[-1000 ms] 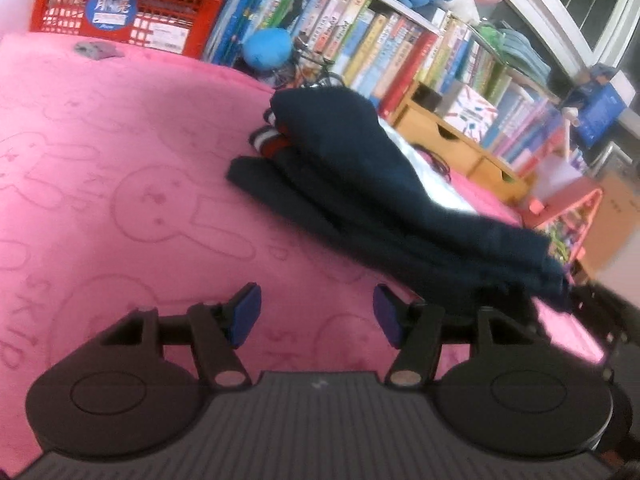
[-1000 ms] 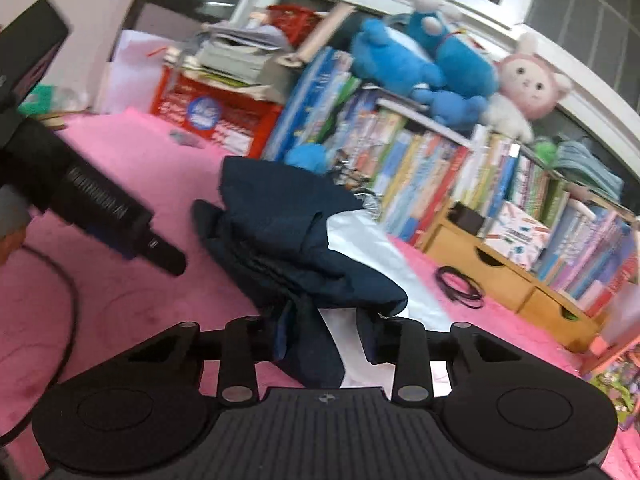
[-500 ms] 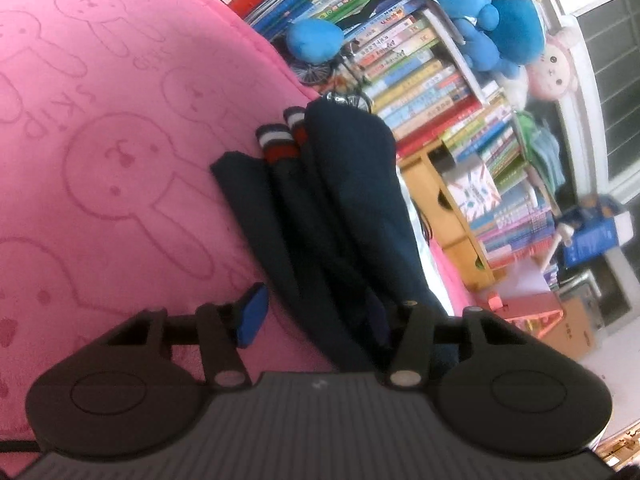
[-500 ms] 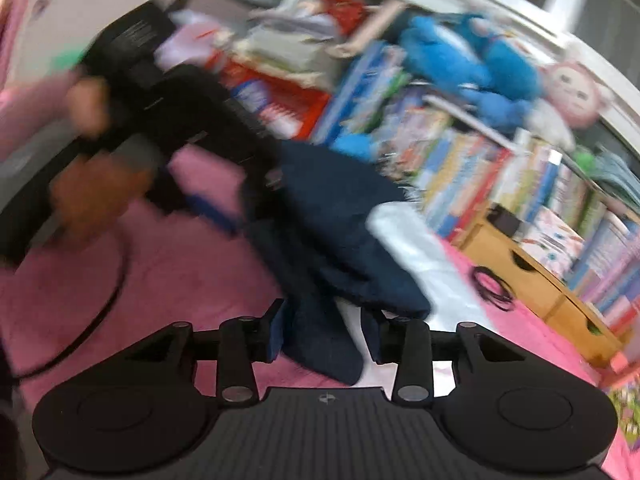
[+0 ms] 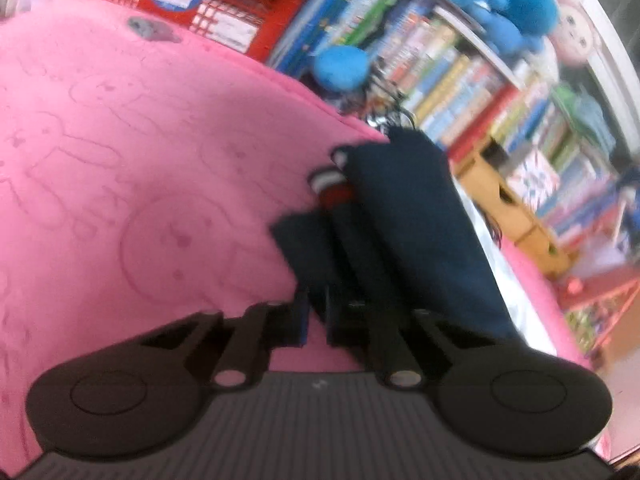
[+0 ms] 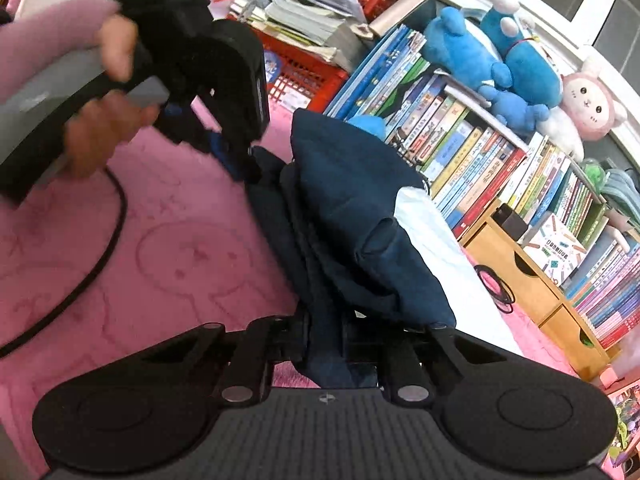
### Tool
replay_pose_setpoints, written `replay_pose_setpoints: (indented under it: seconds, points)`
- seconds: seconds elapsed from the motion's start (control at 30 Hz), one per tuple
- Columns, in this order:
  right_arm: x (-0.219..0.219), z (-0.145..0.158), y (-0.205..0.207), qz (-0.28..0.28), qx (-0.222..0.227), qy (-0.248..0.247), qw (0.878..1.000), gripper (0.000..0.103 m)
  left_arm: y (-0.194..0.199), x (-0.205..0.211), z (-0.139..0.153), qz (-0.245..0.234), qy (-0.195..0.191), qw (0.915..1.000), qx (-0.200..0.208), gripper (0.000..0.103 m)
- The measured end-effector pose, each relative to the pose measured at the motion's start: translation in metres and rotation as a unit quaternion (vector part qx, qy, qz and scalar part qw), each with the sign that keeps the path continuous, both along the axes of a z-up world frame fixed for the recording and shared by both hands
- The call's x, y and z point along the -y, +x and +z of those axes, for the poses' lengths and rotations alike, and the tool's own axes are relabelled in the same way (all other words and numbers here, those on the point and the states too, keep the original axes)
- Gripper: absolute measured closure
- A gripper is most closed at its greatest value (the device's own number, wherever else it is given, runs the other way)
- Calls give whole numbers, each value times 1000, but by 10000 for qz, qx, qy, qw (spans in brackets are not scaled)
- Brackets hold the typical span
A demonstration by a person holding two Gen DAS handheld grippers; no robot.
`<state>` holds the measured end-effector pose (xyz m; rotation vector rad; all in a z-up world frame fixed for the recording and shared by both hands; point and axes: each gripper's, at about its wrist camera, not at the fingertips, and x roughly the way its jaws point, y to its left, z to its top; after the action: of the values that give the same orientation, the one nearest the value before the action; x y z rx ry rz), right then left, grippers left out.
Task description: Fold clothes
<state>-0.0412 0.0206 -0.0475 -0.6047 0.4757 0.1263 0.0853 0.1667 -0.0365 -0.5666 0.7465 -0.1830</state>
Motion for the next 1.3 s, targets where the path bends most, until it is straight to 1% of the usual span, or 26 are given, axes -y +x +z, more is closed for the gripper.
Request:
replay_pose_setpoints:
  seconds: [0.07,0.13,0.2,0.23,0.27,0.3,0.33,0.37,0.43,0.47,0.5,0.57,0.6,0.67,0.8,0.9,0.93,0.97,1.0,1.03,1.07,1.1,1.13,1.17,1.23,1.3]
  points:
    - [-1,-2,-2,-4,-6,-16,10000,88,7,-9,2,223,158,9996,-8,103]
    - [-2,-3,-2,-9,-7,-18,10000,88,12,-18,3,354,138,9993,-69,103]
    - [-1,-2,-3,-11,-4,14,10000,87,9,-30,1,266,-399,9986,-216,101]
    - [-1,-2,-3,-10,-1,29,10000,87,6,-33,-1,121,-723,9971,-213,88]
    - [0,-2,-3,-2,7,41,10000,86,2,-34,-3,-53,-1032,9944,-201,67]
    - [0,-2,-4,3,10,50,10000,86,0,-32,-4,-205,-1193,9925,-192,55]
    - [0,-2,-4,5,8,55,10000,86,-2,-27,-4,-288,-1150,9929,-133,45]
    - [0,-2,-4,7,7,54,10000,85,-4,-19,-1,-305,-862,9958,17,45]
    - [-1,-2,-4,2,8,35,10000,85,-6,4,7,-265,203,9988,366,49]
    - [-1,-2,-5,3,7,32,10000,85,-4,18,9,-184,955,9940,492,56]
    - [0,-2,-5,3,5,29,10000,85,-2,32,10,-92,1766,9824,606,58]
    - [-1,-2,-6,6,5,18,10000,85,6,45,9,-125,2649,9618,680,57]
    - [0,-2,-7,12,7,8,10000,85,10,47,9,-263,2844,9564,613,56]
    - [0,-3,-8,29,16,-12,10000,85,13,44,10,-536,3091,9469,706,47]
    - [0,-3,-8,46,15,-34,10000,85,14,41,14,-955,3527,9270,847,48]
    - [0,-3,-8,69,2,-61,10000,85,13,46,14,-1195,3936,9059,1006,43]
    - [0,-2,-8,78,-1,-63,9999,84,14,46,15,-1209,3949,9051,1007,42]
    - [0,-3,-8,84,0,-59,9999,84,15,45,16,-1208,3919,9067,990,49]
    - [0,-2,-7,72,-1,-47,10000,84,14,41,19,-1183,3716,9160,940,56]
    - [-1,-2,-7,58,-3,-34,10000,84,12,34,25,-1161,3273,9342,815,66]
    - [0,-1,-6,46,-18,45,10000,84,9,25,28,-1203,2662,9542,648,65]
    - [1,0,-6,34,-33,128,9999,83,7,16,31,-1263,2002,9704,472,65]
    - [3,2,-5,29,-53,257,9997,82,4,7,30,-1358,1330,9814,266,65]
    - [4,3,-5,39,-57,352,9994,82,1,-1,28,-1463,649,9871,49,65]
    - [2,2,-4,75,-26,264,9996,82,-5,-10,21,-1599,-211,9865,-286,66]
    - [-4,-3,-2,157,28,1,9999,81,-12,-12,15,-1655,-569,9834,-486,66]
